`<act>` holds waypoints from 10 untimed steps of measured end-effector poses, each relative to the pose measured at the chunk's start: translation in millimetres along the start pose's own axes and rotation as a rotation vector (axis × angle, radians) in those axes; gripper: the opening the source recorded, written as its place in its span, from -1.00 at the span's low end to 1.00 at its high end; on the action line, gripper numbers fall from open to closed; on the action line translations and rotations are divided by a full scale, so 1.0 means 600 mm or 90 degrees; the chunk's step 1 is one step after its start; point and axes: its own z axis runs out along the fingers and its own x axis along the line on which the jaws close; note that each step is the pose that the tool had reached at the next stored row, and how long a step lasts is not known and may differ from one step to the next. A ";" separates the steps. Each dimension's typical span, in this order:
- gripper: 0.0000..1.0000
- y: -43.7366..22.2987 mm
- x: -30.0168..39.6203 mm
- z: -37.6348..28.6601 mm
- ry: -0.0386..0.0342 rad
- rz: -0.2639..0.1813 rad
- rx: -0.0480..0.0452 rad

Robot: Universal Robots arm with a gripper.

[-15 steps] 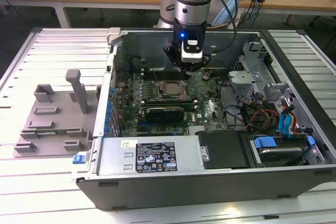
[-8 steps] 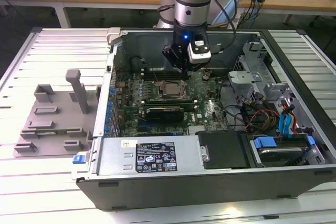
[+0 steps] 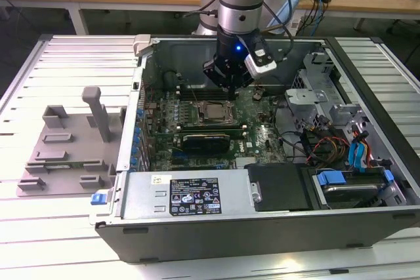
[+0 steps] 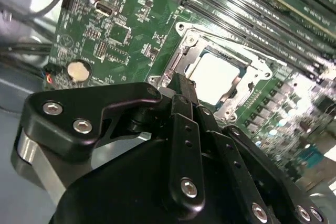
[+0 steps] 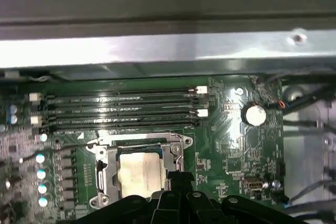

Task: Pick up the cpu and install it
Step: 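Close the cpu cover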

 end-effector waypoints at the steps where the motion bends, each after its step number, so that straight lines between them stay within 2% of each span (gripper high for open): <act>1: -0.79 0.000 0.000 0.000 -0.0004 -0.020 -0.0008; 3: -0.79 0.000 0.000 0.000 -0.0009 -0.044 -0.0016; 6: -0.79 0.000 0.000 0.001 -0.0021 -0.107 -0.0039; 8: -0.79 0.000 0.001 0.001 -0.0025 -0.131 -0.0048; 10: -0.79 0.000 0.004 0.001 -0.0027 -0.133 -0.0046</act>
